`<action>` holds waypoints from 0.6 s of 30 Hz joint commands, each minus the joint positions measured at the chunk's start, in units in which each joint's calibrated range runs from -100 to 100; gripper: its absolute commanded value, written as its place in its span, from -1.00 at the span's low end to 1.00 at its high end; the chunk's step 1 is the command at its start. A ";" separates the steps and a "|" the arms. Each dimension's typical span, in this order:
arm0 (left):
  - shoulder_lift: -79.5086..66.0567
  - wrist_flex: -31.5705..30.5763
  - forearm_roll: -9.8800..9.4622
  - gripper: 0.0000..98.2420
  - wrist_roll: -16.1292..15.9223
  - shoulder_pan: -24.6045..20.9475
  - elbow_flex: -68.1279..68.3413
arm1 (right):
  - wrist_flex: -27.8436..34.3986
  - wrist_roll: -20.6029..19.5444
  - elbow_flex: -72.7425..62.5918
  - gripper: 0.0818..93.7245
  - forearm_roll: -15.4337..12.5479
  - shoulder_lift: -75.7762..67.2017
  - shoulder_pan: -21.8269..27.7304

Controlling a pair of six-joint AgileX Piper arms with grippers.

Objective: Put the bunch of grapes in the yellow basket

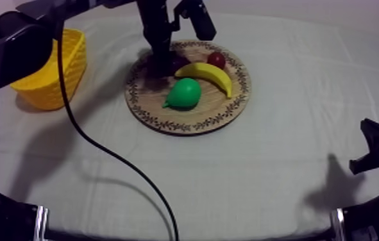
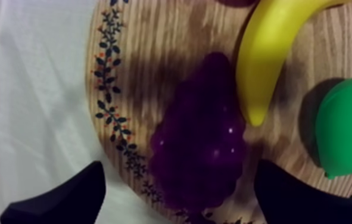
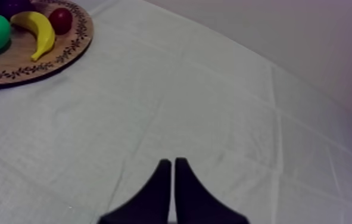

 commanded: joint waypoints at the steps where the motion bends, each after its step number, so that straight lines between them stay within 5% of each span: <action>1: 0.78 0.48 -0.18 0.95 0.26 0.14 -0.43 | 0.02 -0.03 0.00 -0.99 -0.01 0.00 -0.01; 11: 5.74 4.62 -1.15 0.86 1.54 0.54 -4.92 | 0.02 -0.03 0.00 -0.99 -0.01 0.00 -0.08; 18: 8.12 5.49 -1.32 0.39 2.47 0.93 -7.88 | 0.02 -0.03 0.00 -0.99 -0.01 0.00 -0.09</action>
